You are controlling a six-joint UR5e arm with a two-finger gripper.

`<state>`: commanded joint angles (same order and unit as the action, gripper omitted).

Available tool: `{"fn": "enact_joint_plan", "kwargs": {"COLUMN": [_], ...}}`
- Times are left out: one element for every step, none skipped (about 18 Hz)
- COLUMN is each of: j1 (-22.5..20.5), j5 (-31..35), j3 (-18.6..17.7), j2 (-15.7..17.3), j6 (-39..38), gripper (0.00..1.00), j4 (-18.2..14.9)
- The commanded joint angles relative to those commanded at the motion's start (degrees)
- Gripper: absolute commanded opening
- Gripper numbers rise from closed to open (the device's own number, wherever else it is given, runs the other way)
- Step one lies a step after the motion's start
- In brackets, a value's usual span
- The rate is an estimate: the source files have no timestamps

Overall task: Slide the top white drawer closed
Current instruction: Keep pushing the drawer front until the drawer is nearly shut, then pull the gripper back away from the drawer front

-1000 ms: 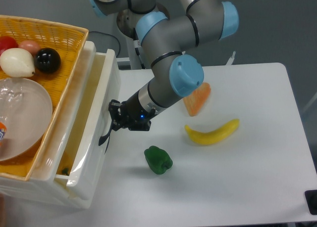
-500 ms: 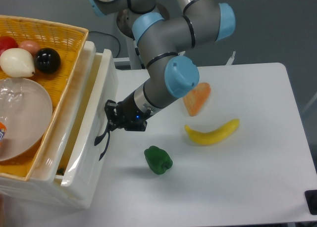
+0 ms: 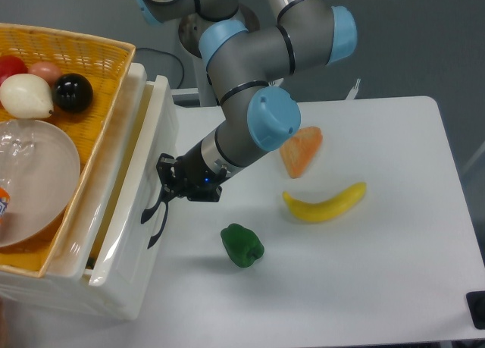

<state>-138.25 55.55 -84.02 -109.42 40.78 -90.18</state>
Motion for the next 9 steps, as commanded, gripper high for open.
{"fn": "enact_joint_plan", "kwargs": {"j1": [-0.3,-0.6,-1.6,-2.9,-4.4,-6.2,-7.9,-8.6,-8.8], "j5": [0.0,0.3,0.4,0.7,1.4,2.6,3.9,4.8,6.1], "j3": [0.3,0.6,0.9,1.0,1.0,1.1,1.1,1.7,1.5], "j2": [0.0,-0.1,-0.2,-0.3,-0.2,0.0,0.3,0.4,1.0], "j6": [0.3,0.5,0.8,1.7,3.4,5.3,6.8,7.6,7.8], "gripper": [0.07,0.07,0.07,0.07,0.07,0.08,0.08,0.08,0.08], "j4": [0.0,0.1,0.4,1.5,2.2,2.7,3.2,3.1,2.8]}}
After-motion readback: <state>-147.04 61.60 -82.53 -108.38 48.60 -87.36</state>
